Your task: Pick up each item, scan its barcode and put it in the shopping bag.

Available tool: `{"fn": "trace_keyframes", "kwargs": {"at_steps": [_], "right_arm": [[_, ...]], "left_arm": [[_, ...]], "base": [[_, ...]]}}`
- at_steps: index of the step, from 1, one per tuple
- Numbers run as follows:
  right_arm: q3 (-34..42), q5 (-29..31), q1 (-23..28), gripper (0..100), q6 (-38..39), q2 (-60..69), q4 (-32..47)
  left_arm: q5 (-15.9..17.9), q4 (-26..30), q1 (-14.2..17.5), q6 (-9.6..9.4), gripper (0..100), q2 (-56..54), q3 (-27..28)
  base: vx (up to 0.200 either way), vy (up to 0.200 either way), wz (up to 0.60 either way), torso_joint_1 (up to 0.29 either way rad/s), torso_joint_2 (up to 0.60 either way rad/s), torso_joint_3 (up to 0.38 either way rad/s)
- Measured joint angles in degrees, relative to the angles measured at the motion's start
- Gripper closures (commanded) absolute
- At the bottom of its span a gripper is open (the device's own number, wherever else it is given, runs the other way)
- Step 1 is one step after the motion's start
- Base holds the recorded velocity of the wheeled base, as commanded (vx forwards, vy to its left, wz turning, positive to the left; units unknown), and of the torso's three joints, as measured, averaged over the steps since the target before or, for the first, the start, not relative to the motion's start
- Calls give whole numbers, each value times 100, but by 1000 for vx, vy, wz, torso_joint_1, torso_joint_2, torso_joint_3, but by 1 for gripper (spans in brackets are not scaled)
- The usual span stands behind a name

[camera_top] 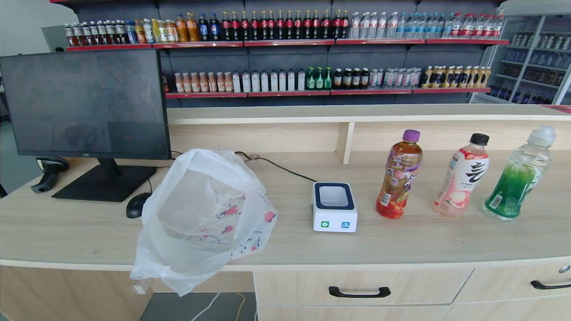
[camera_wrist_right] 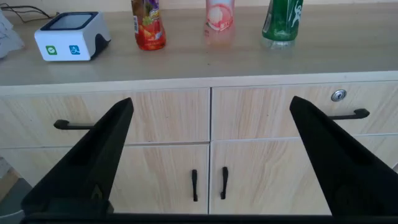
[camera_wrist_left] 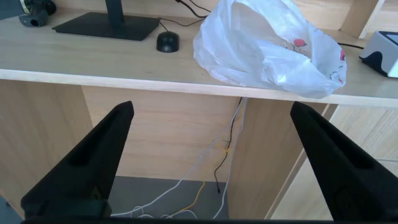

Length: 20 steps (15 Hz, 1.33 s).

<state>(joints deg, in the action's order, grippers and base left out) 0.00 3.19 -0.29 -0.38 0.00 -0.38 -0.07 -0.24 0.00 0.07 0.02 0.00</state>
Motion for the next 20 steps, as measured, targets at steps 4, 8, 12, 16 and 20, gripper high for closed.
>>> {"fn": "trace_keyframes", "kwargs": {"at_steps": [4,8,12,16,20], "right_arm": [[-532,0,-4,0,-22,-165,-11],[-1331,-5,-1,0,80,-1292,-574],[-1931,-2,-4,0,177,-3502,-2954],[-2619,0,-78,0,249,-6229,-5633],[-3073,6,-393,0,278,-8387,-7752]], "left_arm": [[0,0,0,0,0,0,0],[0,2,0,0,0,0,0],[0,0,0,-2,0,0,0],[0,0,0,0,0,0,0],[0,0,0,0,0,0,0]], "base": [[0,0,0,0,0,0],[0,0,0,0,0,0],[0,0,0,0,0,0],[0,0,0,0,0,0],[0,0,0,0,0,0]]}}
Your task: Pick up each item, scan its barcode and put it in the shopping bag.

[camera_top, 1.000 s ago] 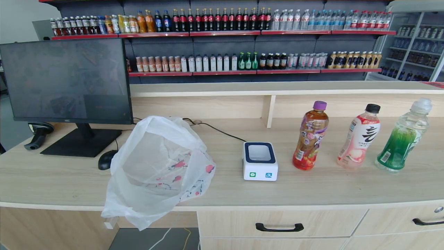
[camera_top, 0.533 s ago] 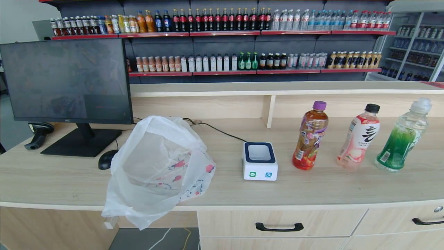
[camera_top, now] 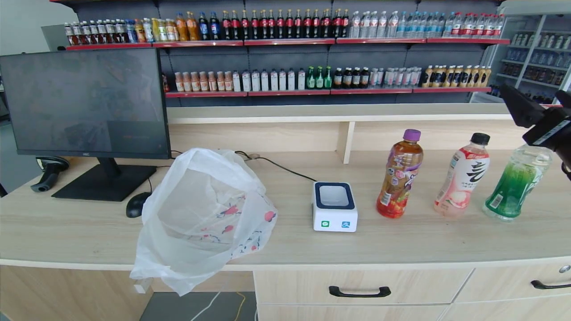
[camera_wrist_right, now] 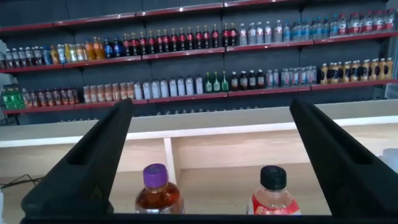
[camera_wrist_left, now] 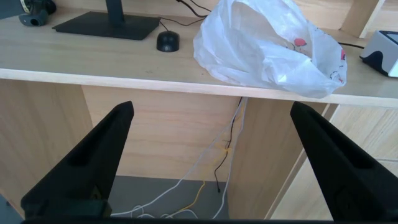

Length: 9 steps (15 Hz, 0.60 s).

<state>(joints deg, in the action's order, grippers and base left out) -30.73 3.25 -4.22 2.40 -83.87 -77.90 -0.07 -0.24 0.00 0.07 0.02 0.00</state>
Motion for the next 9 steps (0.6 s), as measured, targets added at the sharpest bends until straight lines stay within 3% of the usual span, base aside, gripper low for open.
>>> {"fn": "trace_keyframes", "kwargs": {"at_steps": [3,9], "right_arm": [[2,13,-247,0,-79,-1081,-1042],[22,82,-898,0,-118,-1949,-1204]], "left_arm": [[0,0,0,0,0,0,0],[0,0,0,0,0,0,0]], "base": [[0,0,0,0,0,0],[0,0,0,0,0,0]]}}
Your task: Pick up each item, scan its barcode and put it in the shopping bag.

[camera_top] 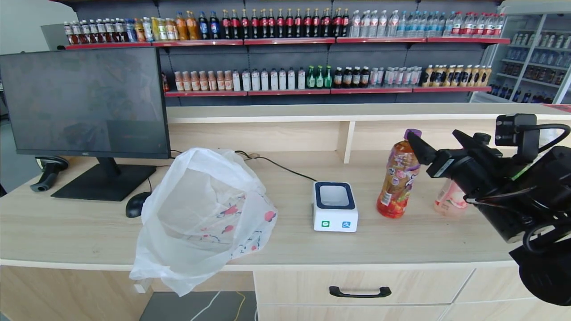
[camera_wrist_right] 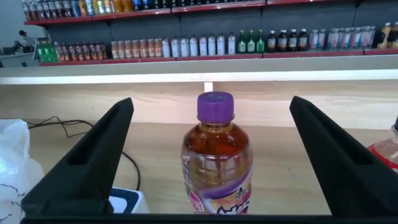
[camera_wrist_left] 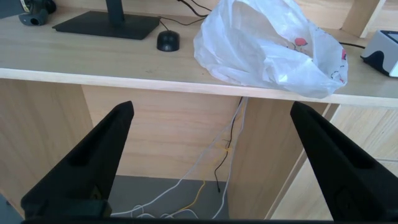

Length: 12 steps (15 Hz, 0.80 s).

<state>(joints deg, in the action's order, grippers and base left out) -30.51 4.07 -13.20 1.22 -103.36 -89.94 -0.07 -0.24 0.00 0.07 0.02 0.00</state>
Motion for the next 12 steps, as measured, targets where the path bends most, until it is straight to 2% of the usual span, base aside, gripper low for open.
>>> {"fn": "trace_keyframes", "kwargs": {"at_steps": [3,12], "right_arm": [[59,16,-195,0,0,-127,0],[413,24,-171,0,78,-468,2]], "left_arm": [[0,0,0,0,0,0,0],[0,0,0,0,0,0,0]], "base": [[0,0,0,0,0,0],[0,0,0,0,0,0]]}}
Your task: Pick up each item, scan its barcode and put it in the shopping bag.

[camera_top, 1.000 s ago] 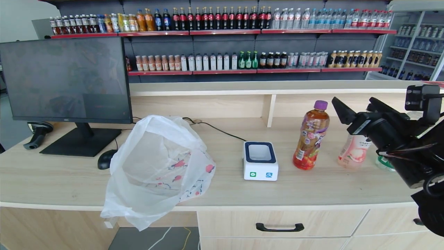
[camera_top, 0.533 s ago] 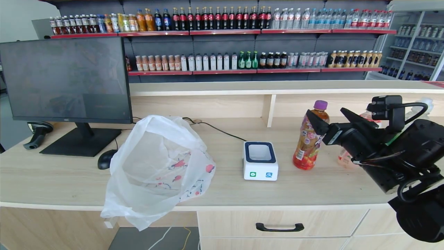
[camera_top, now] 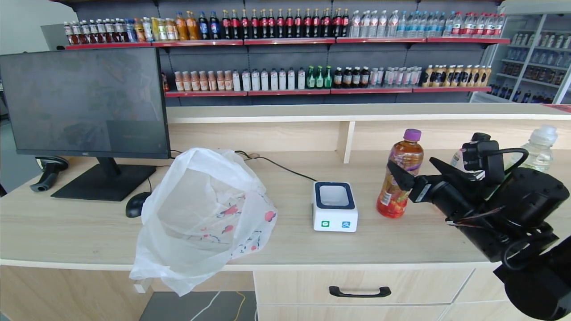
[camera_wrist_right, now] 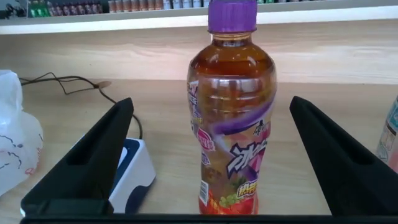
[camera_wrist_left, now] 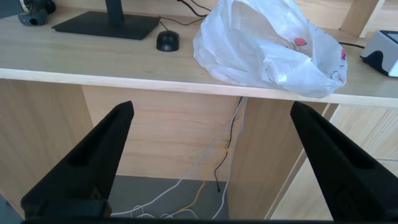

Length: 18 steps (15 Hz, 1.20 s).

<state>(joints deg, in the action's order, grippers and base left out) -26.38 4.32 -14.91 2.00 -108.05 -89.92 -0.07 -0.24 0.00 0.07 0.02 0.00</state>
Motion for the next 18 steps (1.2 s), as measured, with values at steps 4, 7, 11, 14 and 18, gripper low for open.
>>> {"fn": "trace_keyframes", "kwargs": {"at_steps": [4,7,11,14,18], "right_arm": [[6,0,48,0,18,-245,0],[9,2,69,0,95,-417,0],[-62,0,15,0,100,-670,-2],[-167,2,15,0,111,-805,0],[-482,0,15,0,119,-1078,1]], "left_arm": [[0,2,0,0,0,0,0],[0,2,0,0,0,0,0],[0,0,0,0,0,0,0],[0,0,0,-2,0,0,0],[0,0,0,0,0,0,0]], "base": [[0,0,0,0,0,0],[0,0,0,0,0,0],[0,0,0,0,0,0],[0,0,0,0,0,0],[0,0,0,0,0,0]]}}
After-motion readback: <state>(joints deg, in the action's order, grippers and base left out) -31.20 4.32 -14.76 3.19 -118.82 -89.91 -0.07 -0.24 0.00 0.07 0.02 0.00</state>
